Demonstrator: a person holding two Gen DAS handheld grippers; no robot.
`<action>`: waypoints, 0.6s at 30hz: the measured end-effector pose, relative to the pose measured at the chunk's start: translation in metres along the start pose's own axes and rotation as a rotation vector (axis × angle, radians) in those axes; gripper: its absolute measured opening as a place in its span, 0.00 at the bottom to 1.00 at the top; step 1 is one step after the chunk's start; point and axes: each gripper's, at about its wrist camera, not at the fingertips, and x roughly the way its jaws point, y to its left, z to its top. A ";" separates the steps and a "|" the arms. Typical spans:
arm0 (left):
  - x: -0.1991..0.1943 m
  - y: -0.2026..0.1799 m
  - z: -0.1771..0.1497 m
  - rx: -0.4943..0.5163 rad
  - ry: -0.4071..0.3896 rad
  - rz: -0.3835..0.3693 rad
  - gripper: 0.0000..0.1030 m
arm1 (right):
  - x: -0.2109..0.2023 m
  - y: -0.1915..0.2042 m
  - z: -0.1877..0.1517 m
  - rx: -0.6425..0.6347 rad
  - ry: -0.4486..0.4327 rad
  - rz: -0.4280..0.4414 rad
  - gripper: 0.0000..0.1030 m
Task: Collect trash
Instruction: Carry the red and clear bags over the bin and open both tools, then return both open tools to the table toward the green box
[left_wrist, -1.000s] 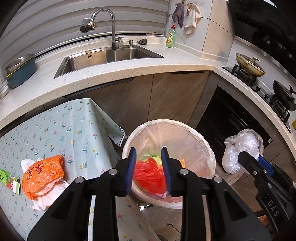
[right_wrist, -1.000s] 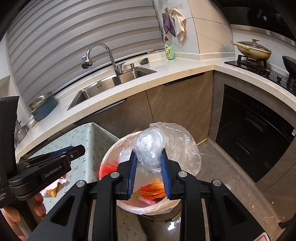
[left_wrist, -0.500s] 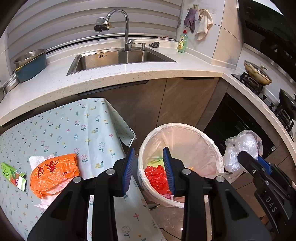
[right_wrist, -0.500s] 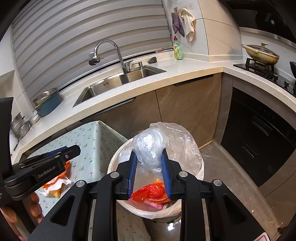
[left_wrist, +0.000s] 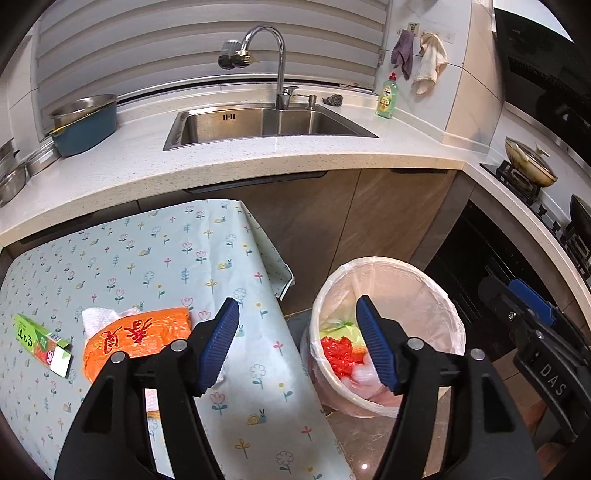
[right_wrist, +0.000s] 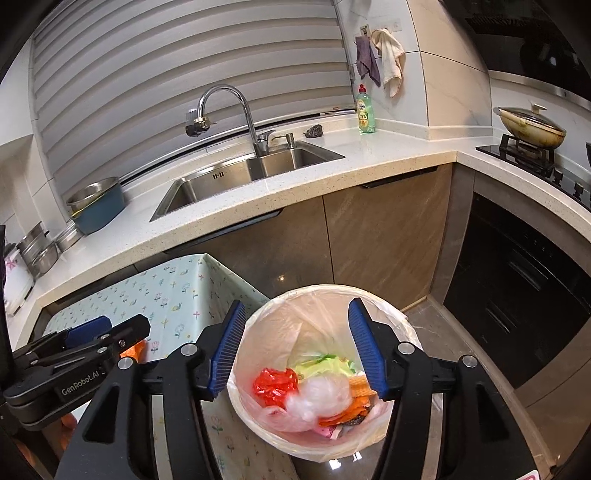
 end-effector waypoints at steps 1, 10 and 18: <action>-0.001 0.003 0.000 -0.004 -0.002 0.003 0.61 | 0.000 0.002 0.001 -0.001 0.000 0.004 0.55; -0.017 0.034 -0.004 -0.052 -0.020 0.048 0.63 | -0.008 0.032 -0.004 -0.040 0.005 0.057 0.55; -0.038 0.086 -0.016 -0.135 -0.038 0.122 0.71 | -0.016 0.075 -0.012 -0.093 0.014 0.127 0.56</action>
